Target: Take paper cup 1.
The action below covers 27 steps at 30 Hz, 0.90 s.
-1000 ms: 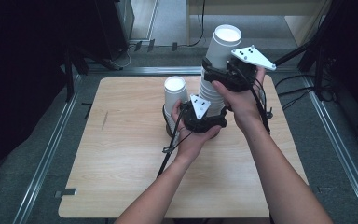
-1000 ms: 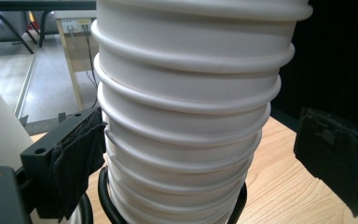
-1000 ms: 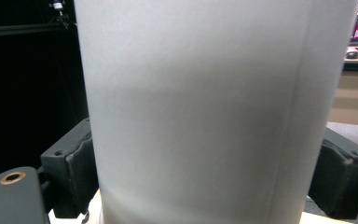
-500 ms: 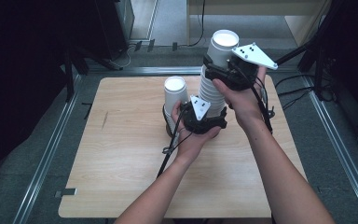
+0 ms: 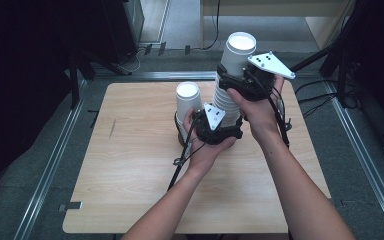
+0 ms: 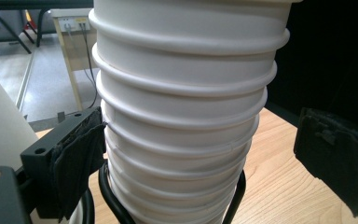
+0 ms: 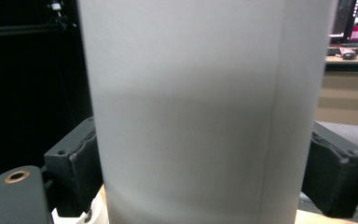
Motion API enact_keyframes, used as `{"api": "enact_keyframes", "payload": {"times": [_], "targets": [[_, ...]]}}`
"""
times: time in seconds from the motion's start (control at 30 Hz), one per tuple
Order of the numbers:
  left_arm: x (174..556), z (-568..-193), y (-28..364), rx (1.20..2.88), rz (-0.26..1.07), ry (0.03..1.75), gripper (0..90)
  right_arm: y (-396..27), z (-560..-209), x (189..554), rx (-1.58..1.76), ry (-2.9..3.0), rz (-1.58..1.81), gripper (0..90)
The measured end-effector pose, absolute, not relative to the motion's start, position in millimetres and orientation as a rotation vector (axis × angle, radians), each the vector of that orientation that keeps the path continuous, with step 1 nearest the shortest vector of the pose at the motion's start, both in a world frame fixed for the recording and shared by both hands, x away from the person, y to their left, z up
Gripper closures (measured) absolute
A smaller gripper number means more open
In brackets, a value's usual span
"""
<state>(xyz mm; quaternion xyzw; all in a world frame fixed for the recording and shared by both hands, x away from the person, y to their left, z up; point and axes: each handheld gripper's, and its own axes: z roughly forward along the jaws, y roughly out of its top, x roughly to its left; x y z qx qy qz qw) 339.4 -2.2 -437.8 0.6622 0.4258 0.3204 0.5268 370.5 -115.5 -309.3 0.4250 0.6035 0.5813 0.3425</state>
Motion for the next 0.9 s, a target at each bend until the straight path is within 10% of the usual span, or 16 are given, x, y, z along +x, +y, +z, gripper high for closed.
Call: {"api": "enact_keyframes", "payload": {"times": [0.9], "targets": [[340.2,-437.2,0.1,1.571,0.759,1.018,2.3,-118.7,-275.6,362.4,1.044,1.481,1.565,22.8]]}}
